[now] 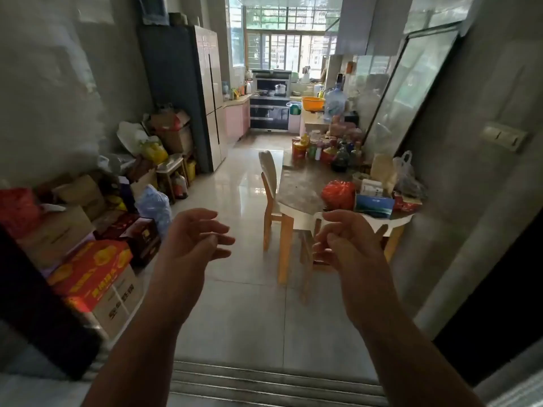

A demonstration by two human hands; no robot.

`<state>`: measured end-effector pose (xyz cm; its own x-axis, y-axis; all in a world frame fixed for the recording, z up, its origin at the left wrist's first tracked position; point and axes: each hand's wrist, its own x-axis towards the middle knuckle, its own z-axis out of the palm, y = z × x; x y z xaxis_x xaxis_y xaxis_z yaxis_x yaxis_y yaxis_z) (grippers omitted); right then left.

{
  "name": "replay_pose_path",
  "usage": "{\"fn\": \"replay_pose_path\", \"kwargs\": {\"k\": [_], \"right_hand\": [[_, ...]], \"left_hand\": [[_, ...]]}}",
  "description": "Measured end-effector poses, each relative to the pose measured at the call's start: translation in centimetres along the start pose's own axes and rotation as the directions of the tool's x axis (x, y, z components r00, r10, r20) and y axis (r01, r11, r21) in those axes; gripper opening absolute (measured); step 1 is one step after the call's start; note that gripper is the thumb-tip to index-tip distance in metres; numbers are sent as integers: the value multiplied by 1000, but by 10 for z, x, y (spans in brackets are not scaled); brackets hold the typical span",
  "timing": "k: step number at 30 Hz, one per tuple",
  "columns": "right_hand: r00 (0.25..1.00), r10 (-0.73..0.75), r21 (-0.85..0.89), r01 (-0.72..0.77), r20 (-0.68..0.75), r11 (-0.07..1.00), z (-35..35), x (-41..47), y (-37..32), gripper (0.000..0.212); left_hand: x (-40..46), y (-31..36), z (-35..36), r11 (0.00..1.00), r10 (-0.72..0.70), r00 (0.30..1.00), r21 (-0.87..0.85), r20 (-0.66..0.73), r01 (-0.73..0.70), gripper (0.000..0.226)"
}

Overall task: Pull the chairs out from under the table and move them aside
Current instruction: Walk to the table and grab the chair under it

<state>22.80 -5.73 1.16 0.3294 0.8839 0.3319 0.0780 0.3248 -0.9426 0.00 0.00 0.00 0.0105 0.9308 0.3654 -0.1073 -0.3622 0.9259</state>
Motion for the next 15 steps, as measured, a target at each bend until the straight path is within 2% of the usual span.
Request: {"fn": "replay_pose_path", "kwargs": {"k": [3,9,15], "right_hand": [[1000,-9,33,9,-9,999,60,26,13,28],[1000,3,49,-2,-15,999,181,88,46,30],[999,38,31,-38,-3,999,248,147,83,30]], "left_hand": [[41,-7,-51,999,30,999,21,35,-30,39],[141,-36,-150,998,-16,1000,56,13,15,37],[214,-76,-202,994,-91,996,56,-9,92,42]]}}
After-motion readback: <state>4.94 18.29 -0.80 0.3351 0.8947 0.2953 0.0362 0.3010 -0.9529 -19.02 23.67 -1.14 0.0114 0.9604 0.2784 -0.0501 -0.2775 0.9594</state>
